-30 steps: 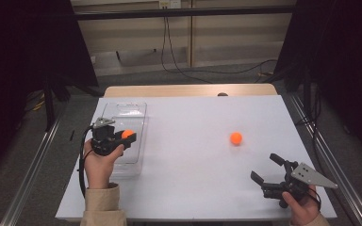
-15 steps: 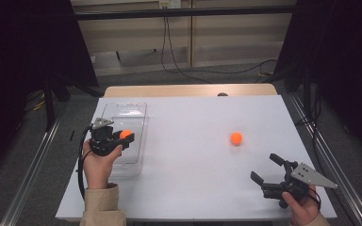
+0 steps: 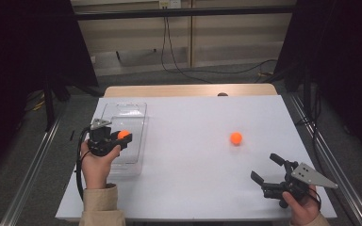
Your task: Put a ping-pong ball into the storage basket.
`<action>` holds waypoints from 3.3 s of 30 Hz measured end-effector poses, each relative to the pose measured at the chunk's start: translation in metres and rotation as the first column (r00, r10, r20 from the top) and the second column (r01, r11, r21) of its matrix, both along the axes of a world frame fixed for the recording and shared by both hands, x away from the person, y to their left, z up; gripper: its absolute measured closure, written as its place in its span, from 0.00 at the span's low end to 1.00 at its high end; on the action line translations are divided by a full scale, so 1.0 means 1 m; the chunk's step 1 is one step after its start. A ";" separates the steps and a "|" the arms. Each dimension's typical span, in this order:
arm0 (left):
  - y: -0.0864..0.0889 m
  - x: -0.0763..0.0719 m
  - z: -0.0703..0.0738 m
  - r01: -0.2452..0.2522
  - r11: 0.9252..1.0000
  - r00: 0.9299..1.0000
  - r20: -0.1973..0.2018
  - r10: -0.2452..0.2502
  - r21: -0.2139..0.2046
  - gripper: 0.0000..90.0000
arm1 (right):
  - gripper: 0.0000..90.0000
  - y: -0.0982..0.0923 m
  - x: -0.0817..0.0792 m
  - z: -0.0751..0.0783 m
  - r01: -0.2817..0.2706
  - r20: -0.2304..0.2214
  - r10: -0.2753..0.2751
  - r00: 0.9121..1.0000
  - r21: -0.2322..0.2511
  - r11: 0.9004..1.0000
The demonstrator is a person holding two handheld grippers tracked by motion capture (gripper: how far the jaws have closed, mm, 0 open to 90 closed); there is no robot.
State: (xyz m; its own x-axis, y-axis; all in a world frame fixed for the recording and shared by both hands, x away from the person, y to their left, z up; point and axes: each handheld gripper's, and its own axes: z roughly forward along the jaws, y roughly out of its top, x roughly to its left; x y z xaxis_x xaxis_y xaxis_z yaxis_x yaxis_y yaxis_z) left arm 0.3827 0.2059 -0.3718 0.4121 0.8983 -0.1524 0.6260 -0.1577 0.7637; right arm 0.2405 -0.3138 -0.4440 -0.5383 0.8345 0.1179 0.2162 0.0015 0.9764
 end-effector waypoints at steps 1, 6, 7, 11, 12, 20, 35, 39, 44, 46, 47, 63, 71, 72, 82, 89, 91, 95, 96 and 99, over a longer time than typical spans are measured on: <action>0.001 0.000 0.000 -0.003 1.000 1.000 0.000 0.003 0.000 0.57 | 0.02 0.000 0.000 0.000 0.001 -0.001 -0.001 1.000 0.000 1.000; 0.003 -0.001 -0.001 -0.009 1.000 1.000 0.008 0.009 0.006 0.57 | 0.02 0.000 0.000 0.000 0.000 -0.001 0.000 1.000 0.000 1.000; 0.003 0.000 -0.001 -0.012 1.000 1.000 0.008 0.012 0.002 0.57 | 0.02 0.000 0.000 0.000 0.000 -0.001 0.000 1.000 0.000 1.000; 0.004 0.001 -0.003 -0.014 1.000 1.000 0.007 0.014 0.013 0.57 | 0.02 0.000 0.000 0.000 0.000 -0.001 0.000 1.000 0.001 1.000; 0.004 0.001 -0.003 -0.013 1.000 1.000 0.004 0.013 0.013 0.57 | 0.02 0.000 0.000 0.000 0.001 0.000 -0.001 1.000 0.001 1.000; 0.005 0.002 -0.007 -0.023 1.000 1.000 -0.002 0.023 0.016 0.57 | 0.02 0.000 0.000 0.000 0.000 -0.001 0.000 1.000 0.001 1.000; 0.005 0.003 -0.010 -0.026 0.998 1.000 0.003 0.026 0.054 0.57 | 0.02 0.000 0.000 0.000 0.002 -0.004 -0.002 1.000 0.007 1.000; 0.004 0.005 -0.013 -0.023 0.997 1.000 -0.005 0.023 0.076 0.57 | 0.02 -0.001 0.000 0.000 0.003 -0.006 -0.003 1.000 0.011 1.000; 0.005 0.006 -0.016 -0.031 0.996 0.999 -0.010 0.032 0.079 0.57 | 0.02 -0.001 0.000 0.000 0.002 -0.006 -0.002 1.000 0.010 1.000; 0.005 0.006 -0.017 -0.039 0.996 0.999 -0.011 0.040 0.085 0.57 | 0.02 -0.001 0.000 0.000 0.002 -0.005 -0.002 1.000 0.010 1.000; 0.005 0.006 -0.017 -0.040 0.996 0.999 -0.011 0.041 0.086 0.57 | 0.02 -0.001 0.000 0.000 0.002 -0.004 -0.002 1.000 0.010 1.000; 0.008 0.007 -0.023 -0.052 0.994 0.998 -0.020 0.055 0.098 0.56 | 0.02 -0.001 0.000 0.000 0.001 -0.005 -0.001 1.000 0.010 1.000; 0.009 0.008 -0.025 -0.063 0.993 0.998 -0.025 0.065 0.103 0.56 | 0.02 -0.001 0.000 0.000 0.002 -0.007 -0.002 1.000 0.012 1.000; 0.009 0.008 -0.025 -0.062 0.993 0.998 -0.025 0.065 0.105 0.56 | 0.02 -0.001 0.000 0.000 0.002 -0.007 -0.002 1.000 0.012 1.000; 0.011 0.008 -0.027 -0.071 0.991 0.997 -0.029 0.074 0.110 0.56 | 0.02 -0.001 0.000 0.000 0.001 -0.005 -0.001 1.000 0.011 1.000; 0.011 0.009 -0.028 -0.077 0.991 0.996 -0.030 0.081 0.108 0.56 | 0.02 -0.001 -0.001 0.000 0.001 -0.006 -0.001 1.000 0.012 1.000; 0.012 0.009 -0.029 -0.075 0.991 0.996 -0.031 0.079 0.108 0.56 | 0.02 -0.001 -0.001 0.000 0.001 -0.006 0.000 1.000 0.011 1.000; 0.011 0.009 -0.029 -0.078 0.991 0.996 -0.032 0.082 0.108 0.56 | 0.02 -0.001 0.000 0.000 0.002 -0.005 -0.002 1.000 0.011 1.000; 0.011 0.009 -0.029 -0.074 0.991 0.996 -0.034 0.078 0.110 0.56 | 0.02 -0.001 0.000 0.000 0.002 -0.005 -0.002 1.000 0.012 1.000; 0.011 0.010 -0.030 -0.079 0.991 0.996 -0.032 0.082 0.108 0.56 | 0.02 -0.001 0.000 0.000 0.003 -0.005 -0.002 1.000 0.011 1.000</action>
